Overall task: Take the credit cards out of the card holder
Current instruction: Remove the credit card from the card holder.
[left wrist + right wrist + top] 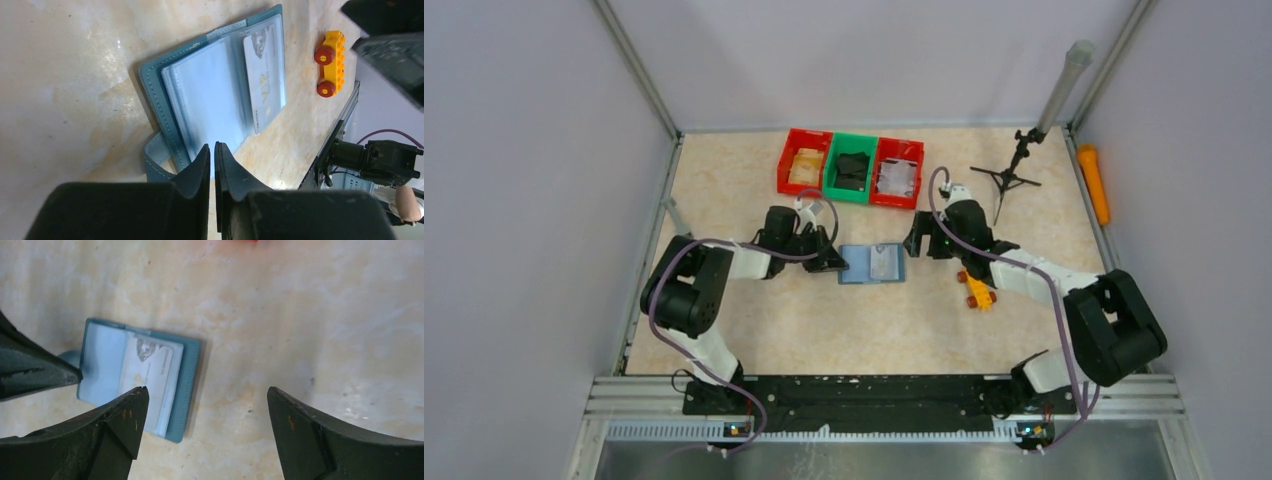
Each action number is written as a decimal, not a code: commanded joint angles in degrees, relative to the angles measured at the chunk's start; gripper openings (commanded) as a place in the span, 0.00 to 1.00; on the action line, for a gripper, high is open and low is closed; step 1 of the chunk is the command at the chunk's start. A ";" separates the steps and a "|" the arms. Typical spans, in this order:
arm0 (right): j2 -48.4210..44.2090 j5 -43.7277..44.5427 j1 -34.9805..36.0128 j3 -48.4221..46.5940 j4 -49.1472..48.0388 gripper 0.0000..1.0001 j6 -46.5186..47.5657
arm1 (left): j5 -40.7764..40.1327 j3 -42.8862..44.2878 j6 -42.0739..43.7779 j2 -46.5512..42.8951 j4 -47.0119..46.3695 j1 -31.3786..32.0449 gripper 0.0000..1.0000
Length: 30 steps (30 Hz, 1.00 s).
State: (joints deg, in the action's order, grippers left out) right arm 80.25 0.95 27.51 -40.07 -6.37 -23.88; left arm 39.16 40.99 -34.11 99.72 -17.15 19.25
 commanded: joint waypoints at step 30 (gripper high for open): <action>14.05 -24.95 -1.90 2.06 -10.72 0.62 -8.15 | -1.65 7.10 4.38 5.18 5.53 5.87 0.10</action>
State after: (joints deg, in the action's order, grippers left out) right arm 92.62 -20.36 26.79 -38.68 -14.44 -30.13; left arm 39.18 46.19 -31.14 104.01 -14.22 25.26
